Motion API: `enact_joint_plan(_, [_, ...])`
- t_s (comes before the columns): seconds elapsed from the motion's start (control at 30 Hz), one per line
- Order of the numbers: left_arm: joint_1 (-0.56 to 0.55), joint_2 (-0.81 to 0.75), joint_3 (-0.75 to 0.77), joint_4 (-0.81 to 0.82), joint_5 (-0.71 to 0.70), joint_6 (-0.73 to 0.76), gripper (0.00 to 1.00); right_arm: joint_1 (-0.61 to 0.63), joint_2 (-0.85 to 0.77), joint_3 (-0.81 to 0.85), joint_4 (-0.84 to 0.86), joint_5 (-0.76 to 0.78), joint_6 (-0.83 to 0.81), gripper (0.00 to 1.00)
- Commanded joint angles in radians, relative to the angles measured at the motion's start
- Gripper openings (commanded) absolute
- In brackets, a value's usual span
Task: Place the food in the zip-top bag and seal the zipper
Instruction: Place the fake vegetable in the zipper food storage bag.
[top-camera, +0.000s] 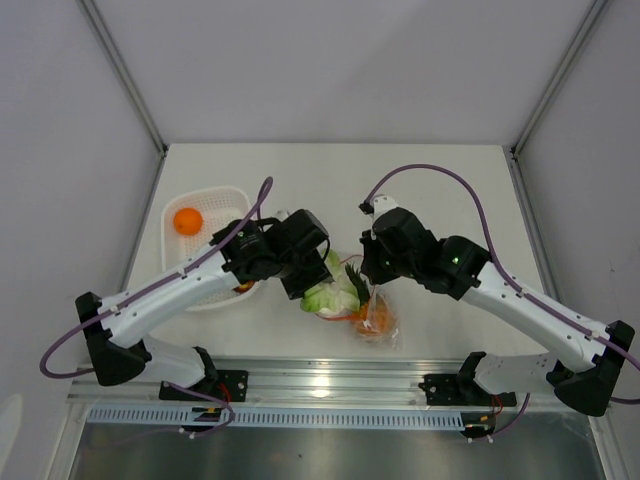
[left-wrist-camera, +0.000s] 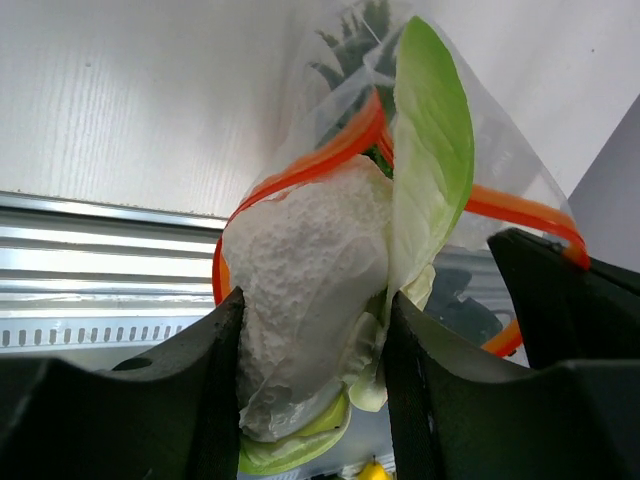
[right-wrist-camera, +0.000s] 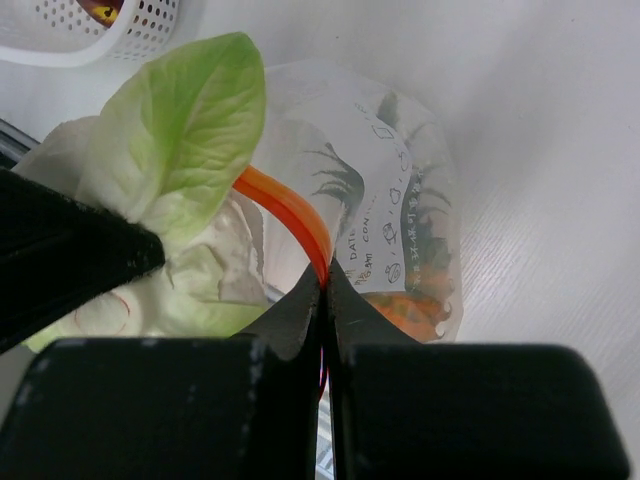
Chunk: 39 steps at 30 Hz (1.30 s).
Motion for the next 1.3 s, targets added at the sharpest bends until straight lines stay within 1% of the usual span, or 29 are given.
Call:
enact_joint_plan(0.0, [-0.024, 0.038, 0.085, -0.021, -0.054, -0.017, 0.01, 0.005, -0.021, 0.035, 0.054, 0.009, 0.018, 0.0])
enact_joint_plan(0.07, [-0.028, 0.081, 0.104, -0.032, -0.014, -0.024, 0.01, 0.005, -0.02, 0.029, 0.056, 0.011, 0.018, 0.0])
enact_joint_plan(0.13, [-0.041, 0.104, 0.145, -0.098, -0.012, -0.079, 0.0, 0.005, -0.02, 0.026, 0.056, 0.014, 0.021, 0.0])
enact_joint_plan(0.2, [-0.058, 0.09, 0.135, -0.118, -0.06, -0.169, 0.01, 0.005, -0.023, 0.026, 0.055, 0.017, 0.024, 0.0])
enact_joint_plan(0.23, [-0.077, 0.077, 0.092, -0.086, -0.076, -0.185, 0.01, 0.005, -0.021, 0.026, 0.056, 0.017, 0.024, 0.0])
enact_joint_plan(0.27, [-0.087, 0.029, 0.072, -0.051, -0.11, -0.19, 0.01, 0.005, -0.018, 0.028, 0.055, 0.018, 0.024, 0.0])
enact_joint_plan(0.33, [-0.111, -0.015, 0.009, 0.023, -0.144, -0.178, 0.01, 0.005, -0.012, 0.038, 0.044, 0.02, 0.025, 0.0])
enact_joint_plan(0.37, [-0.119, -0.046, 0.003, 0.072, -0.164, -0.167, 0.01, 0.007, -0.003, 0.041, 0.041, 0.023, 0.025, 0.0])
enact_joint_plan(0.53, [-0.154, -0.071, 0.024, 0.063, -0.262, -0.122, 0.01, 0.005, 0.013, 0.055, 0.03, 0.021, 0.025, 0.0])
enact_joint_plan(0.6, [-0.198, -0.08, 0.044, 0.037, -0.325, -0.133, 0.01, 0.005, 0.014, 0.055, 0.03, 0.02, 0.024, 0.0])
enact_joint_plan(0.63, [-0.208, -0.08, 0.047, 0.038, -0.374, -0.123, 0.01, 0.005, 0.016, 0.055, 0.028, 0.021, 0.024, 0.0])
enact_joint_plan(0.67, [-0.214, -0.08, 0.052, 0.046, -0.383, -0.1, 0.01, 0.005, 0.016, 0.054, 0.028, 0.02, 0.024, 0.0])
enact_joint_plan(0.83, [-0.217, -0.043, 0.05, 0.12, -0.318, -0.021, 0.01, 0.005, 0.022, 0.066, 0.021, 0.023, 0.022, 0.0])
enact_joint_plan(0.93, [-0.229, -0.019, 0.047, 0.112, -0.305, -0.029, 0.01, 0.004, 0.023, 0.072, 0.015, 0.032, 0.018, 0.0])
enact_joint_plan(1.07, [-0.26, -0.029, 0.009, 0.13, -0.305, -0.052, 0.01, 0.004, 0.023, 0.071, 0.012, 0.032, 0.018, 0.0])
enact_joint_plan(1.1, [-0.263, -0.032, -0.018, 0.138, -0.296, -0.053, 0.01, 0.004, 0.025, 0.069, 0.013, 0.034, 0.019, 0.0])
enact_joint_plan(1.27, [-0.263, -0.026, -0.04, 0.135, -0.233, -0.092, 0.0, 0.004, 0.022, 0.063, 0.016, 0.038, 0.022, 0.0])
